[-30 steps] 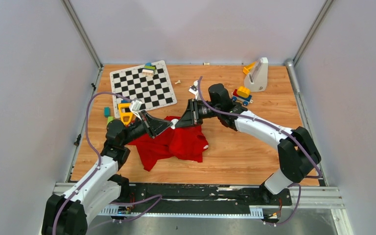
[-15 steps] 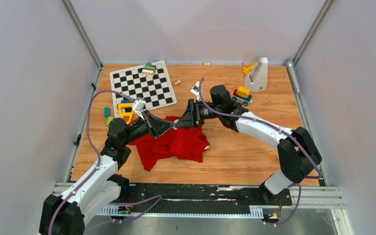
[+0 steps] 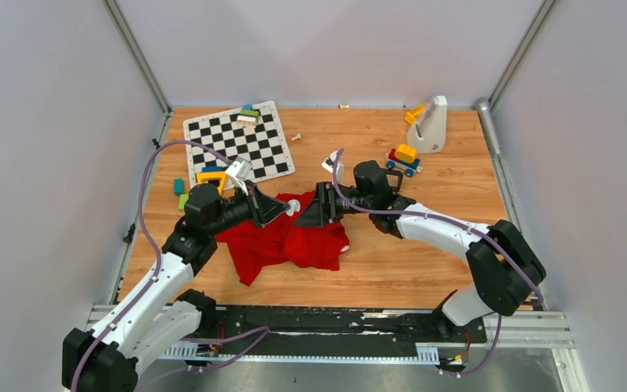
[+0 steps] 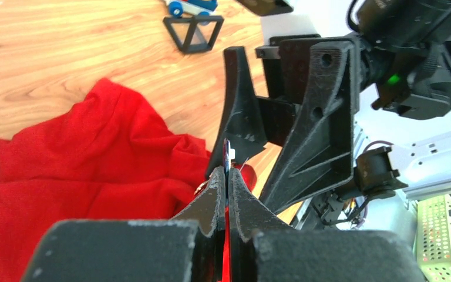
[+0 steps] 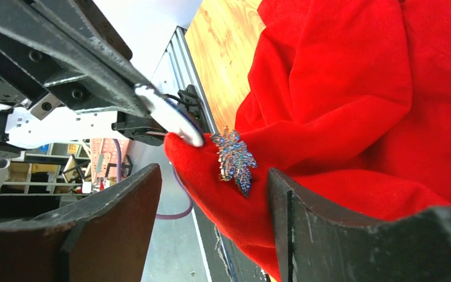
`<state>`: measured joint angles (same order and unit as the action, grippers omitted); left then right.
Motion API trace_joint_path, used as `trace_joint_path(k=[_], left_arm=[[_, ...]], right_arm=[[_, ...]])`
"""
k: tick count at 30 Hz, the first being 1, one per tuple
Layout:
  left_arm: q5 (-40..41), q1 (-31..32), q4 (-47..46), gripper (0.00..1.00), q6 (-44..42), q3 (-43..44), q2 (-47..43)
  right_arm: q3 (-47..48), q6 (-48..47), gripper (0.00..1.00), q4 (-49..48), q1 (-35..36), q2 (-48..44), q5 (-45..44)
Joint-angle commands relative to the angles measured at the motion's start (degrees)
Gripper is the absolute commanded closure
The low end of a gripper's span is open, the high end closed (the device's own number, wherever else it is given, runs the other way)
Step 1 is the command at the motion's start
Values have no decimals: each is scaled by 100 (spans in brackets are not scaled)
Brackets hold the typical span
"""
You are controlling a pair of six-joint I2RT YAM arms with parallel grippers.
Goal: Remove the brooch from the garment
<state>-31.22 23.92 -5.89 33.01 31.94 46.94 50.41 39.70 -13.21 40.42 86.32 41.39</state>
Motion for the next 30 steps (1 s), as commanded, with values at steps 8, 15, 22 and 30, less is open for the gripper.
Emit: trace_joint_path(k=[8,15,22,30], left_arm=[[350,18,1104,100,-581,482,-43],[533,15,1840,100,-886,654,18],[515,7,2648,100,-803,1008,246],[-130,-89,2262,100,-201,1033,8]], right_arm=[[82,-515,96,29,100,-397,-686],[484,-399,100,553,-44,-491,-1379],[884,-157,100,821,-558,-282,-1649],[1274,-205,58,1579,-1286,-331,-1848]])
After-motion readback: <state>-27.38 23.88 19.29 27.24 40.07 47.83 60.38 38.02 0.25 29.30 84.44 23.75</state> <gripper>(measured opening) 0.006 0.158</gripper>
